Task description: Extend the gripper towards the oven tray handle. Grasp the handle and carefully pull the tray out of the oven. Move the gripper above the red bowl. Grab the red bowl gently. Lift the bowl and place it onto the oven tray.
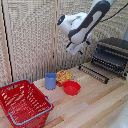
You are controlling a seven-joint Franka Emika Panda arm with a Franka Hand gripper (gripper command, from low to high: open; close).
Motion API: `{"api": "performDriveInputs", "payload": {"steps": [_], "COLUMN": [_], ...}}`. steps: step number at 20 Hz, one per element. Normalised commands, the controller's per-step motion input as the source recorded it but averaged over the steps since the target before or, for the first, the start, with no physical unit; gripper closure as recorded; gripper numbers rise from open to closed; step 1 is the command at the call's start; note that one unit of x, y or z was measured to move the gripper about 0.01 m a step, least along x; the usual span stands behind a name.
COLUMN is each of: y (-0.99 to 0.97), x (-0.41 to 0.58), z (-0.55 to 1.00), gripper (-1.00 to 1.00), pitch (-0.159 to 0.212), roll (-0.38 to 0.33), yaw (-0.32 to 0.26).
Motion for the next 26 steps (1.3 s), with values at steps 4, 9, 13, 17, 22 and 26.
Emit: {"api": "performDriveInputs", "payload": {"steps": [4, 9, 13, 17, 22, 26], "y": [0.33, 0.35, 0.36, 0.34, 0.37, 0.37], "x": [-0.146, -0.162, -0.274, -0.357, -0.39, -0.504], "z": [0.13, 0.0, -0.07, -0.11, -0.23, -0.47], "gripper": [-1.0, -1.0, -1.0, -1.0, -1.0, -1.0], "pitch": [0.0, 0.0, -0.026, -0.041, -0.039, -0.084], "roll": [0.244, 0.164, 0.124, 0.135, 0.121, 0.084], "yaw": [-0.181, -0.212, -0.192, -0.169, -0.146, -0.115]}}
